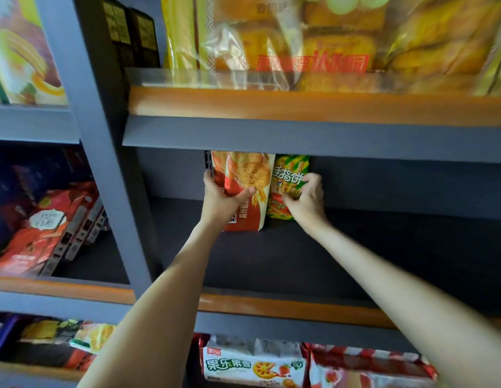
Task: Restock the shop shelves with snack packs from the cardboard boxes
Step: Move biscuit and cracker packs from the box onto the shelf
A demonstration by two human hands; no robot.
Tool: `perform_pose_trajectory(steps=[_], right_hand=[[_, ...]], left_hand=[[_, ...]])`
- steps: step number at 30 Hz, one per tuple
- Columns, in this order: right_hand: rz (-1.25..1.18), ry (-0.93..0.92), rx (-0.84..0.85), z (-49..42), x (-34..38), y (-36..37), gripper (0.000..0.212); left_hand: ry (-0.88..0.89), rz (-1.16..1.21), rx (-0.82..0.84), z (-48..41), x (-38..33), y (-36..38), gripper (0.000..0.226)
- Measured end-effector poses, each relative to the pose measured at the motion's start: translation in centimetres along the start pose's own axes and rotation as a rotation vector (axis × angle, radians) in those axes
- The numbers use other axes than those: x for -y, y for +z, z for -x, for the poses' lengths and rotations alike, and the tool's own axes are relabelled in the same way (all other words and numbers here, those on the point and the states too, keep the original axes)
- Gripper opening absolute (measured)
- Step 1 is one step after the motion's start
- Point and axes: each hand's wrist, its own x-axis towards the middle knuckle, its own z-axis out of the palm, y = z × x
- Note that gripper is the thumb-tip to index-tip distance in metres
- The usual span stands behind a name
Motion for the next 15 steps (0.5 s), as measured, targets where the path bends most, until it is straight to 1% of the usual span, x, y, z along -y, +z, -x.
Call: perform_pose_trajectory(steps=[1,3,5,7,9,10,12,13,15], right_hand=[[-0.021,-0.046,0.059,0.5,0.8,0.3,0.056],[-0.062,-0.079,0.22,1.2,2.4,1.2,0.057],[-0.108,-0.102,0.312,1.8,3.7,2.2,0.055],[-0.129,-0.104,0.33,2.6,4.5,3.1,0.059],[-0.105,-0.117,0.298,3.1,4.9,3.5,0.066],[-0.098,-0.124,0.286,3.0,4.9,3.7,0.068],[-0.112,-0.112,0.303,2.8,5.0,3.7,0.07],[-0.12,-0.105,0.321,2.6,5.0,3.7,0.07],[-0.115,-0.097,0.354,2.2,4.9,3.5,0.068]], left_hand=[[0.005,-0.013,-0.003,0.0,0.1,-0.1,0.096],[0.018,-0.036,0.013,0.0,0.0,-0.3,0.086],[0.028,-0.018,0.042,0.1,-0.1,-0.6,0.07],[0.019,0.014,0.063,0.6,-0.4,-0.7,0.053],[-0.005,0.059,0.055,0.9,-0.4,-0.7,0.045],[-0.011,0.065,0.047,1.0,-0.5,-0.7,0.046],[-0.003,0.02,0.027,0.9,-0.7,-0.7,0.055],[0.025,-0.021,0.006,0.8,-0.7,-0.6,0.065],[0.163,-0.129,-0.056,0.8,-0.7,-0.4,0.092]])
